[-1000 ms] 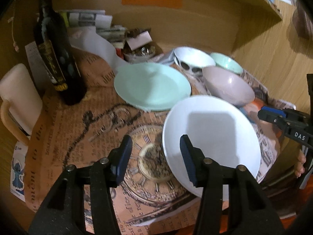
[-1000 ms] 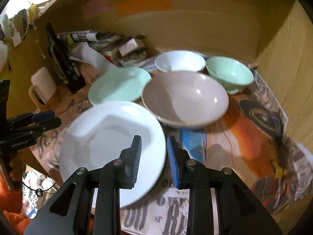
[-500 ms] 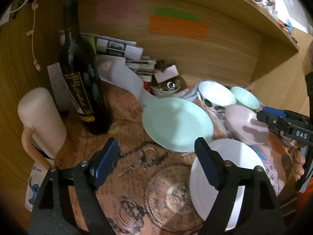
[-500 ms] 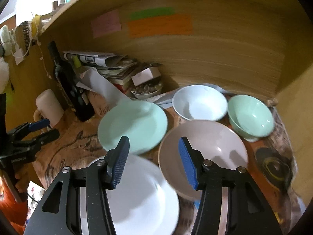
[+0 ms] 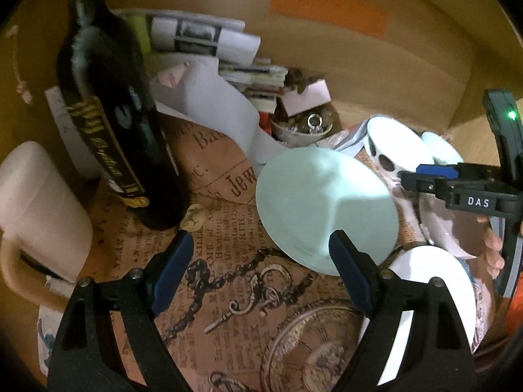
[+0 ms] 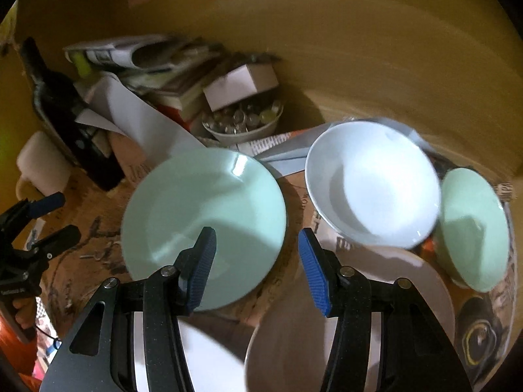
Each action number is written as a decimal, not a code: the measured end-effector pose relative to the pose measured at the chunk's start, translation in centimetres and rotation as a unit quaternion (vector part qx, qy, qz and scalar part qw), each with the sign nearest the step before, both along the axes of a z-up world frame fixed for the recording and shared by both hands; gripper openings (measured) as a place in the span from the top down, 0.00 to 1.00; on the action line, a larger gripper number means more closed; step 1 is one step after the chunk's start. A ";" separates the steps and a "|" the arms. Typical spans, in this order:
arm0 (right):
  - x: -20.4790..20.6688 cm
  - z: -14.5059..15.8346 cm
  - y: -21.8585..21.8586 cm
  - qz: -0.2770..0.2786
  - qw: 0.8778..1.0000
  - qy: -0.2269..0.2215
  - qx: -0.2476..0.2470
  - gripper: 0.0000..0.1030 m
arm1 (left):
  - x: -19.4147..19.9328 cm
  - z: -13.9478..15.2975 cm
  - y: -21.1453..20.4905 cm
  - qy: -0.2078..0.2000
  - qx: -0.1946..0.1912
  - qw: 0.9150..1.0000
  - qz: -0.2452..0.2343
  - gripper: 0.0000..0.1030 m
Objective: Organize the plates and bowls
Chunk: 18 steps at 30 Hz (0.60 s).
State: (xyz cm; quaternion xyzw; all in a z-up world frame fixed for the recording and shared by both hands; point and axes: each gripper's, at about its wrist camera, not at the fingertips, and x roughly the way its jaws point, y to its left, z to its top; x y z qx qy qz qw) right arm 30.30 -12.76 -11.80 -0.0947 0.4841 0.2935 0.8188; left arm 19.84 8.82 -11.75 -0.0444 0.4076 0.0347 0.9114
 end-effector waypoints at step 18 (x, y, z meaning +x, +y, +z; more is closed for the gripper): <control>3.1 -3.6 3.5 0.024 0.994 0.047 -0.091 0.53 | 5.1 -4.6 -0.2 0.053 -0.004 0.998 -0.036 0.19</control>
